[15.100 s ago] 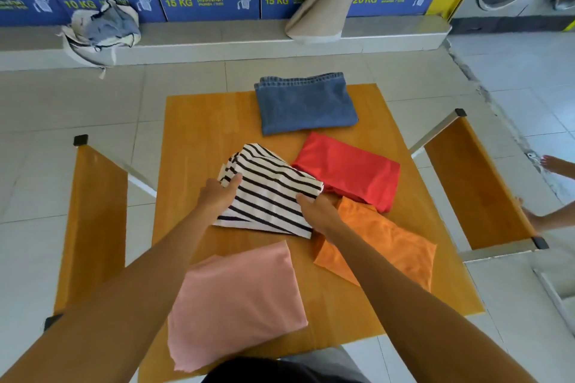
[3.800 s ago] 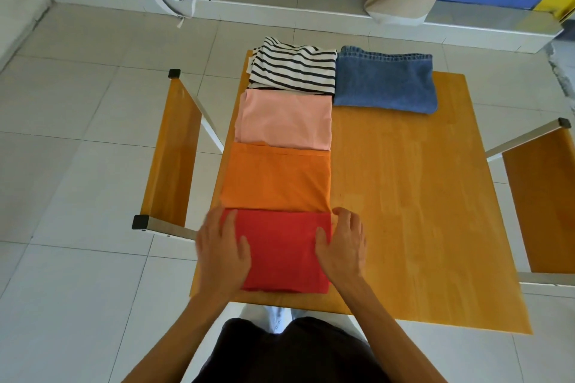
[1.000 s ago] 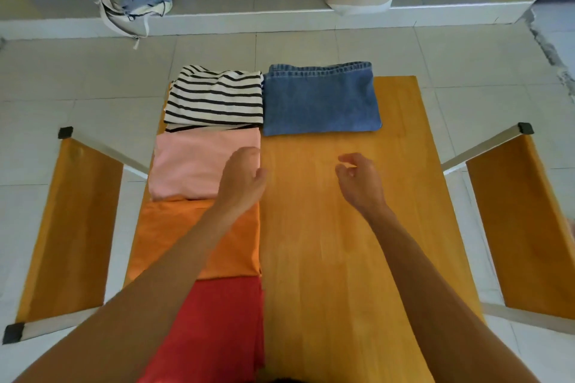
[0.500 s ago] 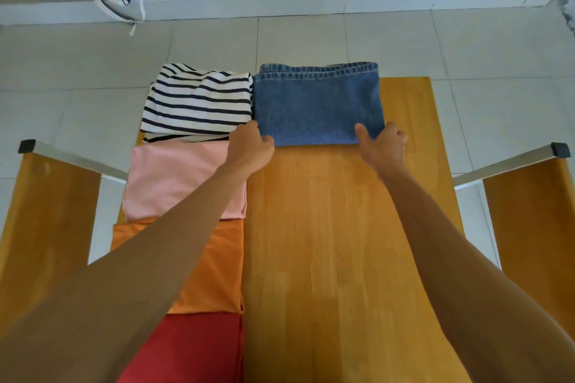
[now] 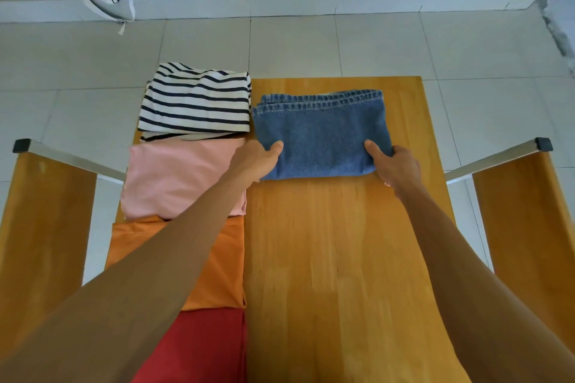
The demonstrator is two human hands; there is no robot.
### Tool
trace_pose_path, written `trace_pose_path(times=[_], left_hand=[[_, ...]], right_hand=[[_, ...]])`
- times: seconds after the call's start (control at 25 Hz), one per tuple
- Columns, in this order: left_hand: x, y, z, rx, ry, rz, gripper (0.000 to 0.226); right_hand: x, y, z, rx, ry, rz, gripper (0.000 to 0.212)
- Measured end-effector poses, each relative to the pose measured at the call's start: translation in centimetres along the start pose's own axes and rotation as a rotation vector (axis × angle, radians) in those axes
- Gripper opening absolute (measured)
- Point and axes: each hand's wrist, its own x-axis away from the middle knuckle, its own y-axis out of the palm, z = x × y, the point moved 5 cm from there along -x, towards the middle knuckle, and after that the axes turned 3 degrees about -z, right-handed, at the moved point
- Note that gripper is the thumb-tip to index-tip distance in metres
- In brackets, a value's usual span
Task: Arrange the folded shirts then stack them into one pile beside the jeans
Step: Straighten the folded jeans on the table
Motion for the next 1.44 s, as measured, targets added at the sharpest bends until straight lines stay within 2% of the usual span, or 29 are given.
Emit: trace_pose_path(times=[0.16,0.24,0.36,0.6,0.76,0.92,1.04,1.12,1.24,1.32,1.44], left_hand=[[0.6,0.0,-0.6,0.009,-0.006,0.031,0.047],[1.0,0.2,-0.1,0.032,-0.014,0.037,0.039],[0.7,-0.4,1.1,0.186,-0.043,0.031,0.021],[-1.9,-2.9,3.0,0.191,0.025,0.13,0.032],[-3.0,-4.1,3.6,0.24,0.024,0.186,0.027],[-3.2,-3.6,3.3,0.233,0.062,0.174,0.032],[-3.7,-3.4,2.8,0.223,0.028,0.205,0.035],[-3.2,-3.5,3.1,0.138,0.063,0.303,0.047],[-1.6,-2.0,4.9,-0.183,0.276,0.543,0.066],[-1.7,0.1,5.4,-0.289,0.353,0.471,0.064],[-2.8,2.0,4.0,-0.346,0.303,0.289,0.069]], right_hand=[[0.3,-0.2,-0.5,0.058,-0.033,0.002,0.05],[0.0,0.3,-0.3,-0.035,-0.01,-0.023,0.053],[-0.4,1.0,-0.3,-0.232,0.074,-0.094,0.058],[-2.0,2.1,-1.6,-0.394,0.064,-0.022,0.051],[-3.8,2.6,-3.9,-0.302,0.001,-0.018,0.046],[-5.8,2.8,-6.3,-0.193,-0.033,0.055,0.049],[-7.0,3.1,-6.8,-0.148,-0.023,0.031,0.048],[-7.2,3.2,-6.5,-0.121,-0.016,0.028,0.049],[-7.2,3.8,-5.8,-0.017,0.011,0.063,0.057],[-7.1,4.2,-6.2,0.053,-0.001,0.071,0.058],[-7.4,4.2,-6.9,0.065,-0.032,0.044,0.055]])
